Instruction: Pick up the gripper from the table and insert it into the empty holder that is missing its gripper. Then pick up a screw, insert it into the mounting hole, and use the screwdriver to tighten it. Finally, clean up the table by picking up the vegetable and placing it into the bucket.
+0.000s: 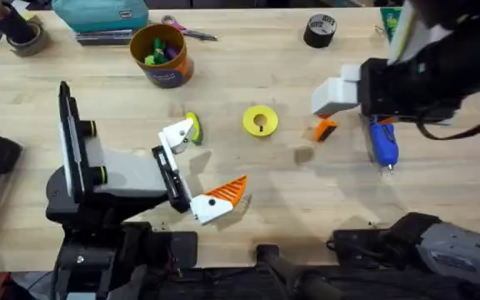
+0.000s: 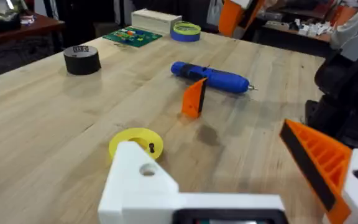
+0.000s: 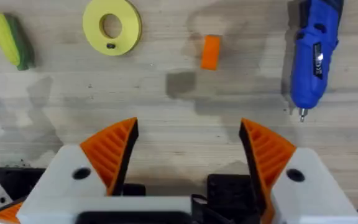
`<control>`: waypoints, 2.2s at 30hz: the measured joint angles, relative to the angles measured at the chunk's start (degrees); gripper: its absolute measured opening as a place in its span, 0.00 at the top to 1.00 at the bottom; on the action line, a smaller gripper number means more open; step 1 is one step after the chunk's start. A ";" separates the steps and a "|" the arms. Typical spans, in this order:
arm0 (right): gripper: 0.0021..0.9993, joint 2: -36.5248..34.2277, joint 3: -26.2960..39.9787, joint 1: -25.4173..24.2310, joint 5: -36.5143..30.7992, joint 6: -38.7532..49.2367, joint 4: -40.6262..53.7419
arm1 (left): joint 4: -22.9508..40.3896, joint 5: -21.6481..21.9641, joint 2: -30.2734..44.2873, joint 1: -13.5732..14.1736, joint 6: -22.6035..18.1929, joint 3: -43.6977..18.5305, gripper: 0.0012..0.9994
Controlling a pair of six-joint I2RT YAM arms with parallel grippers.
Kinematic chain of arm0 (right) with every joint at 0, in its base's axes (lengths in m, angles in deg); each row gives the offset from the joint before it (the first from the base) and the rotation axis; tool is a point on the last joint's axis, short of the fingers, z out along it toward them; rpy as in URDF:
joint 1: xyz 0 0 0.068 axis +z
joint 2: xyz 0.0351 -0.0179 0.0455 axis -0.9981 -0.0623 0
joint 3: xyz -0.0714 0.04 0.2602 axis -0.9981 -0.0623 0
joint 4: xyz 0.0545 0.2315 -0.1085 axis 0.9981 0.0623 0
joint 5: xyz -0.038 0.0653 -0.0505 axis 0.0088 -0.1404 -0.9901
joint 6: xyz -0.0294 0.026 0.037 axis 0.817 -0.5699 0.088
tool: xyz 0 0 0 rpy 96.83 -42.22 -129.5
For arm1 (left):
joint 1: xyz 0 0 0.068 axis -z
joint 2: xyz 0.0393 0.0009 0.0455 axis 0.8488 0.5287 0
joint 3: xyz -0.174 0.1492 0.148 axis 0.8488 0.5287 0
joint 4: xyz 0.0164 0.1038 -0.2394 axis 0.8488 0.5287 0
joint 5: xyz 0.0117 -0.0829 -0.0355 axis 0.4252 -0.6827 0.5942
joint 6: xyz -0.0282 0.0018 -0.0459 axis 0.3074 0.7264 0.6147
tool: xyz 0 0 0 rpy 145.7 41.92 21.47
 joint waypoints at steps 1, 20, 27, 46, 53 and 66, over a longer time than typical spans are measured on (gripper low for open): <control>0.00 -0.35 -0.02 0.42 -0.02 -0.56 -0.07 | 0.00 0.00 0.01 0.00 0.00 0.00 0.01; 0.01 -0.64 -15.84 -5.29 1.68 -6.70 -11.57 | 0.00 0.00 0.02 0.00 0.00 0.00 0.01; 0.01 -5.64 -16.92 -7.82 2.73 -4.88 -15.04 | 0.00 0.00 0.02 0.00 0.00 0.00 0.01; 0.38 -15.53 -17.22 -10.19 2.93 -1.96 -22.70 | 0.00 0.00 0.00 0.00 0.00 0.00 0.01; 0.66 -15.53 -17.22 -10.19 2.91 -1.80 -23.41 | 0.00 0.00 0.02 0.00 0.02 0.00 0.01; 0.99 -15.53 -17.17 -10.30 2.88 -1.56 -22.61 | 0.00 0.01 0.01 0.00 0.00 0.00 0.01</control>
